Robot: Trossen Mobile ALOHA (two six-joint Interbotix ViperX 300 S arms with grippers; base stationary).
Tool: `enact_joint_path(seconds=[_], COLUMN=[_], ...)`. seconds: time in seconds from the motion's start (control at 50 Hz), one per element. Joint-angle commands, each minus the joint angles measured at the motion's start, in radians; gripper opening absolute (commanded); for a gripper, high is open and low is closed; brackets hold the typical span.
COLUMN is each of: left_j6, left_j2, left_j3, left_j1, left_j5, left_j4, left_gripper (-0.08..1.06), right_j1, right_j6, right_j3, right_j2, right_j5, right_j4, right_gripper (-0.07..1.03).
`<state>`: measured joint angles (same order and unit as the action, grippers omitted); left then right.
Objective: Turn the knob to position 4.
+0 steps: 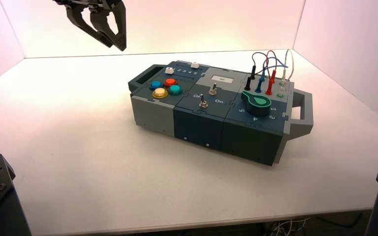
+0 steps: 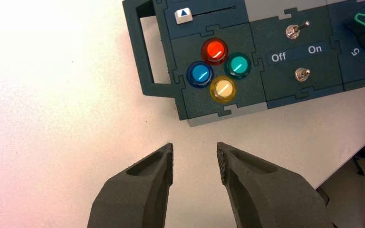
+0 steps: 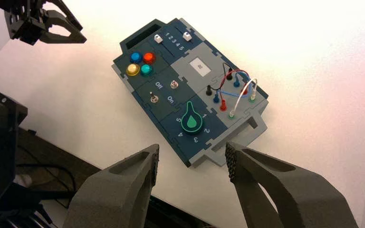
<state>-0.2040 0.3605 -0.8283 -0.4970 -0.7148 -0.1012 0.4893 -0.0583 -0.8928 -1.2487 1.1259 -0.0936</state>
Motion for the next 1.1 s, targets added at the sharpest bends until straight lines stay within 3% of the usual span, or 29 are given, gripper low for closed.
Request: enact_joint_path(seconds=[0.02, 0.4, 0.6, 0.84, 1.0, 1.1], left_j6=[-0.005, -0.005, -0.005, -0.005, -0.005, -0.005], left_j2=[0.017, 0.021, 0.021, 0.014, 0.017, 0.02], left_j3=[0.028, 0.029, 0.031, 0.029, 0.029, 0.029], left_j1=[-0.006, -0.008, -0.008, -0.008, -0.008, -0.008], left_j5=[0.003, 0.002, 0.002, 0.002, 0.002, 0.002], left_j4=[-0.002, -0.002, -0.002, -0.002, -0.002, -0.002], left_gripper=[0.5, 0.5, 0.5, 0.5, 0.5, 0.5], right_j1=[0.0, 0.0, 0.0, 0.003, 0.005, 0.003], right_j6=[-0.006, -0.008, 0.003, 0.069, 0.078, 0.078], right_j3=[0.02, 0.014, 0.017, 0.048, 0.083, 0.091], right_j2=[0.009, 0.009, 0.114, 0.397, 0.54, 0.6], right_j5=[-0.006, -0.018, -0.032, -0.15, -0.199, -0.23], right_j4=[-0.005, -0.02, -0.109, -0.124, -0.121, -0.117], right_gripper=[0.72, 0.72, 0.7, 0.42, 0.13, 0.04])
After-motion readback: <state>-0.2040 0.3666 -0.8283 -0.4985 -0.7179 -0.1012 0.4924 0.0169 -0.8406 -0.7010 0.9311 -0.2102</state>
